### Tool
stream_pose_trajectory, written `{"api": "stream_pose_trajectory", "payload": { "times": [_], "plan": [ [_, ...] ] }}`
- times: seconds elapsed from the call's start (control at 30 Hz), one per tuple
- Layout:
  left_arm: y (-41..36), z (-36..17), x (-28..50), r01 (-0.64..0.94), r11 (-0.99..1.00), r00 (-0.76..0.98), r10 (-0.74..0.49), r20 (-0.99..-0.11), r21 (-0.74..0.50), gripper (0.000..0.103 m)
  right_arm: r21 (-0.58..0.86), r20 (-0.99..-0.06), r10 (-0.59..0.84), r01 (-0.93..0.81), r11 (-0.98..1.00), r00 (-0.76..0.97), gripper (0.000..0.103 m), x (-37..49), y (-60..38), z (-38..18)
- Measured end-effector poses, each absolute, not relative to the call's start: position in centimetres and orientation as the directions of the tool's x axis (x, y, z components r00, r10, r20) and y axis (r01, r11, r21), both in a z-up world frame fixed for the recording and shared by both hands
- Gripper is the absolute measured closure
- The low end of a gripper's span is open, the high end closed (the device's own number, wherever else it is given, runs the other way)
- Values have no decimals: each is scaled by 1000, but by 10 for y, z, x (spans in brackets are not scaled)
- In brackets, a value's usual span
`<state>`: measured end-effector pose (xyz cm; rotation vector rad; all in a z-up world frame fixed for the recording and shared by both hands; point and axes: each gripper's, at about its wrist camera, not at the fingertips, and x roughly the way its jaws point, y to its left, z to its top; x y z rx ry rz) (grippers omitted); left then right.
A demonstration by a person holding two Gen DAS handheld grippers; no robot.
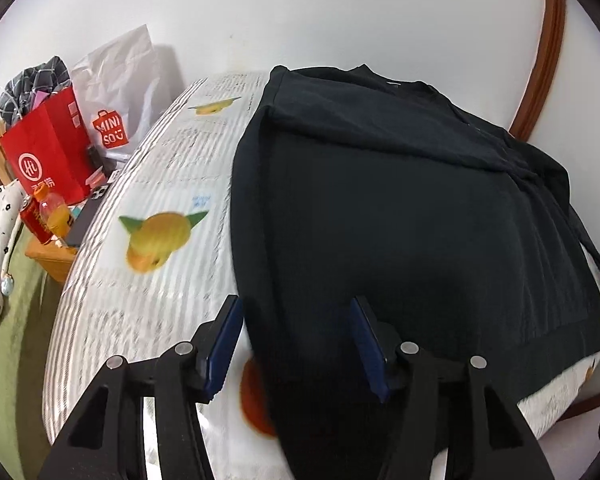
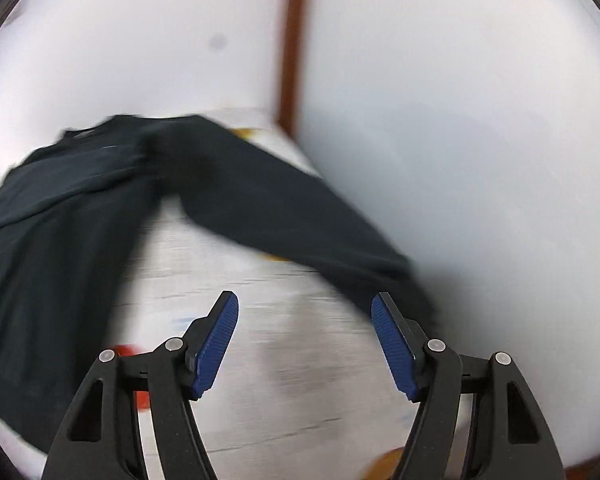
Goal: Fold small clothes
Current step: 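Grasp the plain sleeve cuff with the right gripper and fold it across the body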
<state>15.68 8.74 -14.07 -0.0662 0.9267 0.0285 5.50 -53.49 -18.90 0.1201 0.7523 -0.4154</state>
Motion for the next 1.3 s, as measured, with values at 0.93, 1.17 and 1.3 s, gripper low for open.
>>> {"api": "stream_pose_trajectory", "payload": {
  "times": [0.93,1.17,1.3],
  "plan": [
    [90,-154,214,-105,983,585,184,-790,150,45,-162,-429,-290,243,957,856,88,181,-434,-40],
    [104,-161,213,-129,990,589,118,-799,52,41,-166,-364,-25,-38,985,931,88,248,-275,-2],
    [111,-162,213,-145,989,589,87,-804,1,38,-166,-394,103,-181,969,913,88,297,-189,-25]
  ]
}}
